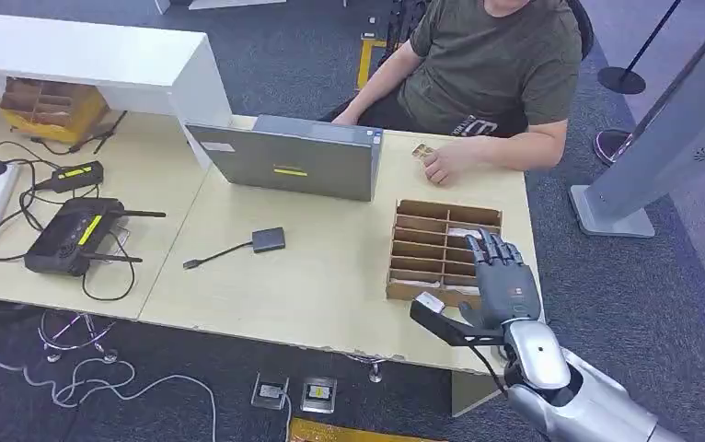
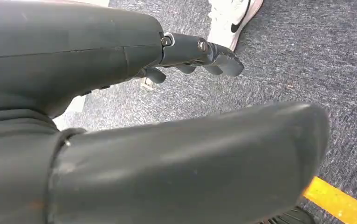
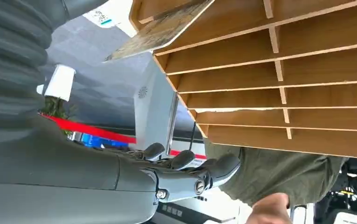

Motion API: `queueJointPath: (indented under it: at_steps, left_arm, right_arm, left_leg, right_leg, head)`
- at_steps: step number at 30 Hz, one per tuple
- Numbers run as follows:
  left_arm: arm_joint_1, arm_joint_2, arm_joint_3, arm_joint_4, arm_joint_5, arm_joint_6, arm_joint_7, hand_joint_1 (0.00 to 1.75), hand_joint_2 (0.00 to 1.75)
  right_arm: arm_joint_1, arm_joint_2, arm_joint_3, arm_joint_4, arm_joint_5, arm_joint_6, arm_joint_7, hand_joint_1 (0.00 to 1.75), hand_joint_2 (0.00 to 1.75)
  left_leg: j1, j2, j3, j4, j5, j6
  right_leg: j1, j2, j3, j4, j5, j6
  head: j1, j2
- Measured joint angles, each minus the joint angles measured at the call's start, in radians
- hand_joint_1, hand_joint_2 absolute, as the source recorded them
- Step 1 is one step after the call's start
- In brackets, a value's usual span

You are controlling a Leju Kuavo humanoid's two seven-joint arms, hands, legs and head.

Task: Pass the card to the sensor for recognition and then transmit it.

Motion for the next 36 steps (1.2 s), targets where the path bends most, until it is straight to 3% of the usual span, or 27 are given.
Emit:
queueJointPath:
  at_steps: [15, 36]
  left_arm:
    - [0.0, 0.006, 0.0, 0.0, 0.0, -0.002, 0.001, 0.0, 0.0]
    - [0.0, 0.006, 0.0, 0.0, 0.0, -0.001, 0.007, 0.0, 0.0]
  right_arm:
    - [0.027, -0.041, -0.005, -0.047, 0.0, 0.089, 0.034, 0.0, 1.75]
    - [0.04, -0.044, -0.007, -0.074, -0.037, 0.079, -0.006, 0.0, 1.75]
  left_leg:
    - [0.0, 0.0, 0.0, 0.0, 0.0, 0.0]
    - [0.0, 0.0, 0.0, 0.0, 0.0, 0.0]
  right_leg:
    - [0.0, 0.0, 0.0, 0.0, 0.0, 0.0]
    - [0.0, 0.0, 0.0, 0.0, 0.0, 0.0]
  head:
    - [0.0, 0.0]
    - [0.0, 0.0]
